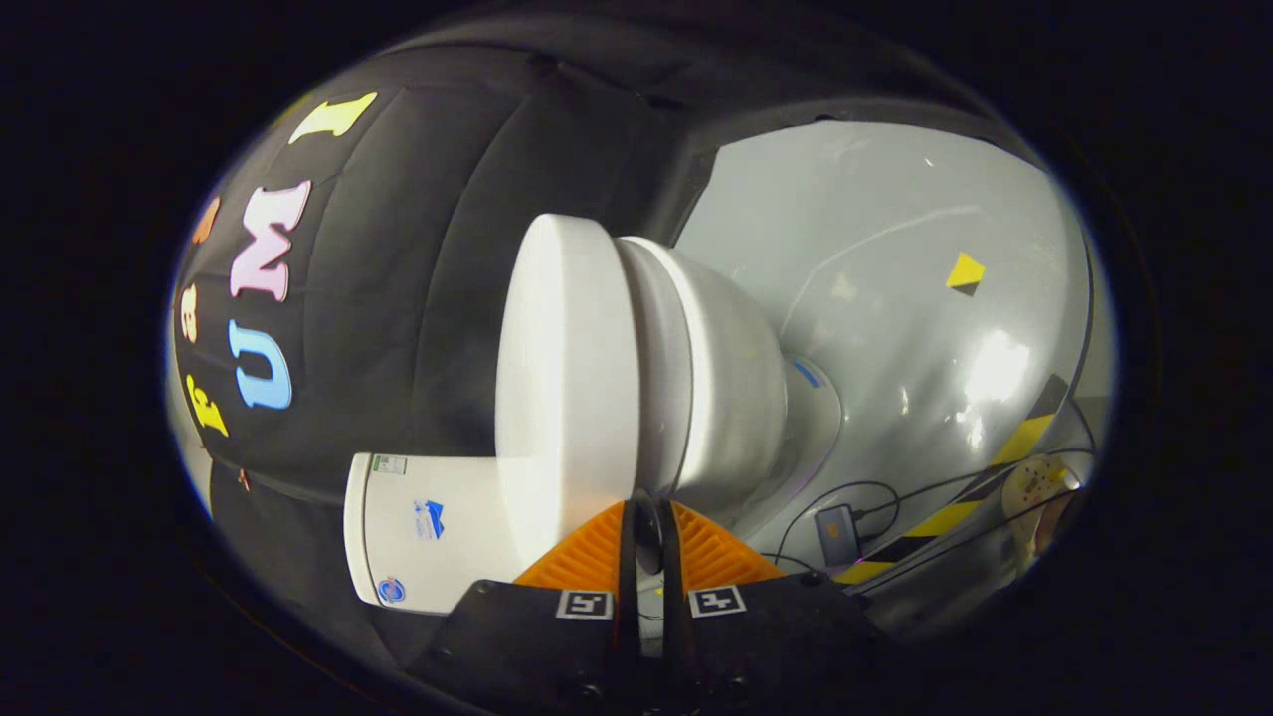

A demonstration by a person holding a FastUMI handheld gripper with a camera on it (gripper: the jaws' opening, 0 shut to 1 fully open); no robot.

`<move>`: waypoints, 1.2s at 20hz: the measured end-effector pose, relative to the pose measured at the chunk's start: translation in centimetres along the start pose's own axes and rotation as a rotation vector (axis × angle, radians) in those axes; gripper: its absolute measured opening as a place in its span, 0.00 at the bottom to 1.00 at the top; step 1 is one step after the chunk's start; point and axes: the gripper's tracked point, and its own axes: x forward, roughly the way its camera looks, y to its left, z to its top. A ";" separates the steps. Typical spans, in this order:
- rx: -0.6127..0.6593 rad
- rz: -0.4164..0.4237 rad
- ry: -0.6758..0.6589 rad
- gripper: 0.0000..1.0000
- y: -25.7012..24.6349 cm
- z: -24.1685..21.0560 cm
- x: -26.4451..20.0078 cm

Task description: Open the toilet lid.

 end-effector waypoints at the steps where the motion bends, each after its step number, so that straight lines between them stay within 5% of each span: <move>1: -0.028 -0.014 -0.001 0.13 0.1 0.0 -0.2; 13: -0.488 -0.177 -0.168 0.15 10.3 0.4 -5.8; 24: -0.847 -0.189 -0.307 0.11 21.5 -5.0 -8.3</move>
